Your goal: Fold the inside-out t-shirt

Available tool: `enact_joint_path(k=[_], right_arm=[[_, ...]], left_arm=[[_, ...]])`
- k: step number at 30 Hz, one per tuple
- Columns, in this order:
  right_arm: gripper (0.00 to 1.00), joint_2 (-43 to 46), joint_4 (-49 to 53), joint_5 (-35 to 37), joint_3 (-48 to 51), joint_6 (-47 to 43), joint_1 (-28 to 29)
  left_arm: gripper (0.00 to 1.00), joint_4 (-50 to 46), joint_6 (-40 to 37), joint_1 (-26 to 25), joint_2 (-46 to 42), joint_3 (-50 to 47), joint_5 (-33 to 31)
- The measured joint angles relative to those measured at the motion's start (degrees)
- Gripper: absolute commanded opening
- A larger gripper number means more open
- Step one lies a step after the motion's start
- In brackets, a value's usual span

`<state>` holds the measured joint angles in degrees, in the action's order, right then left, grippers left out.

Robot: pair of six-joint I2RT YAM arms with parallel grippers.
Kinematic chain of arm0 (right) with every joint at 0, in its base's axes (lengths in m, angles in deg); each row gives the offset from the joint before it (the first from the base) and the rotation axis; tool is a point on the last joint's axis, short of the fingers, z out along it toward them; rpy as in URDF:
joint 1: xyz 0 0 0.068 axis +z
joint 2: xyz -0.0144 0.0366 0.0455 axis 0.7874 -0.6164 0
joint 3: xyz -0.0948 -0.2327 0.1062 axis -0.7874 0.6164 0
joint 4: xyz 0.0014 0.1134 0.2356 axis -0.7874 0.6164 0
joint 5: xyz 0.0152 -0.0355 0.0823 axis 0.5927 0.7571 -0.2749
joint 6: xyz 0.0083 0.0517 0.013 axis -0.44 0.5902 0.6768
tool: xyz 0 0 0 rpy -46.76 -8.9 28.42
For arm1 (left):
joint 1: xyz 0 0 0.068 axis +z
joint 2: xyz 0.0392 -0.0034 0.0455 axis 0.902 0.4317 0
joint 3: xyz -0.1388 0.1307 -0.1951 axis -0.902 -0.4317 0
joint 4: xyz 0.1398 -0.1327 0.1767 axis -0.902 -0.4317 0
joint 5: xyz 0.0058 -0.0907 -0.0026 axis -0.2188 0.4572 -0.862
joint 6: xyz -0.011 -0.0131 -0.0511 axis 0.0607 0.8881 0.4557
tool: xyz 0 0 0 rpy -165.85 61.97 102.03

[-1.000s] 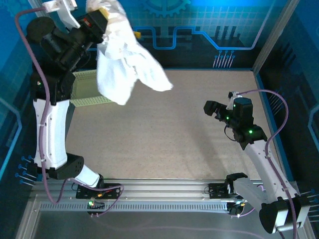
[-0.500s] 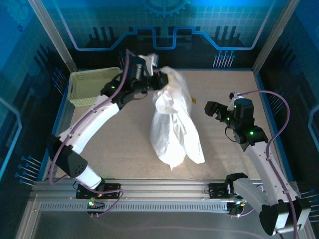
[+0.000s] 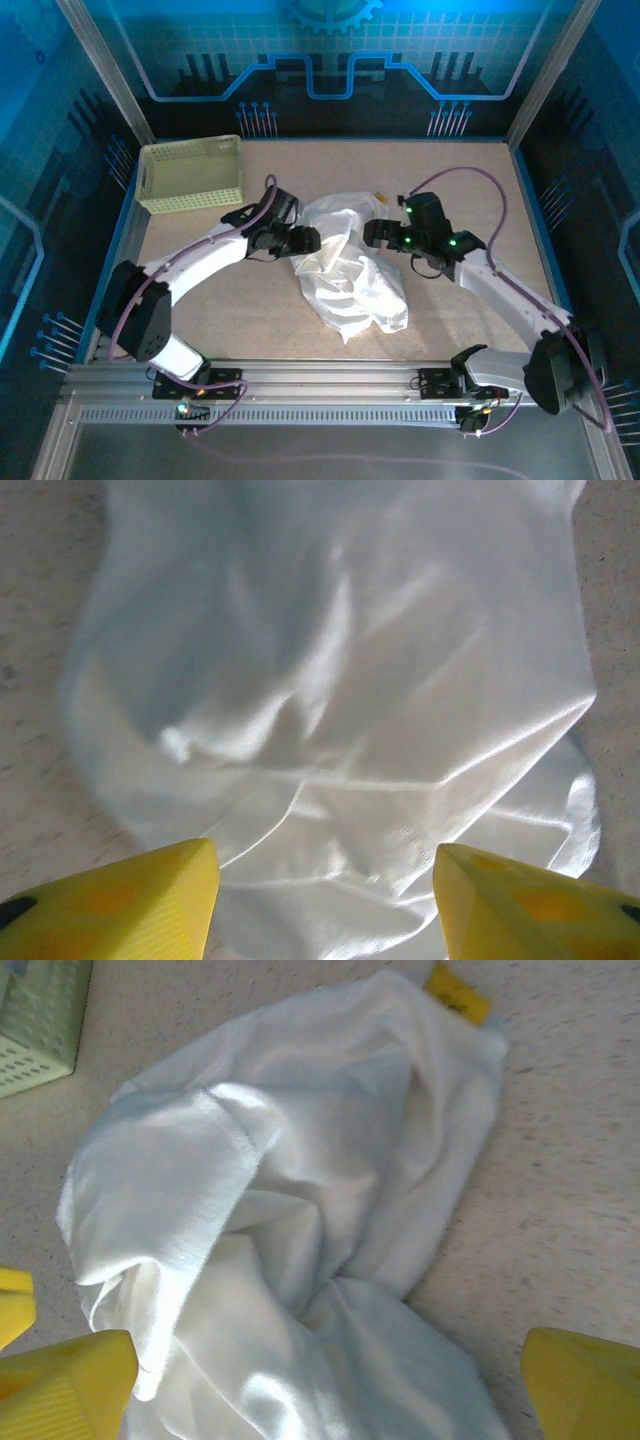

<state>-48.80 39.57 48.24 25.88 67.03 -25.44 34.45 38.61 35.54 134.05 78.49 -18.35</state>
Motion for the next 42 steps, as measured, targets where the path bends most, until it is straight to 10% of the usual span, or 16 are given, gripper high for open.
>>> enact_joint_path(k=[8, 15, 23, 26, 36, 42], right_arm=[[0.96, -19.87, 5.14, 5.35, -21.77, 0.76, 9.81], [0.87, -35.1, 15.78, 11.65, -39.54, 2.49, 15.17], [0.26, -41.16, 23.04, 13.86, -40.89, 4.13, 16.2], [0.09, -38.12, 23.23, 16.13, -37.05, 3.45, 16.24], [0.04, -4.04, 26.84, 28.13, -17.64, 0.11, 15.65], [0.01, 11.54, 30.99, 28.48, -5.84, 4.63, 2.32]], left_arm=[[0.7, 6.45, 5.2, 15.96, -12.33, -11.78, 0.59], [0.79, 6.73, 6.05, 18.47, -15.21, -14.88, 0.81], [0.84, 8.22, 6.03, 19.15, -16.02, -15.56, 1.05], [0.86, 8.13, 6.08, 19.26, -14.69, -15.19, 1.42], [0.85, 4.0, 6.14, 17.49, 2.73, 0.0, 3.3], [0.85, 0.39, 5.4, 10.51, 12.72, 12.37, 0.59]])
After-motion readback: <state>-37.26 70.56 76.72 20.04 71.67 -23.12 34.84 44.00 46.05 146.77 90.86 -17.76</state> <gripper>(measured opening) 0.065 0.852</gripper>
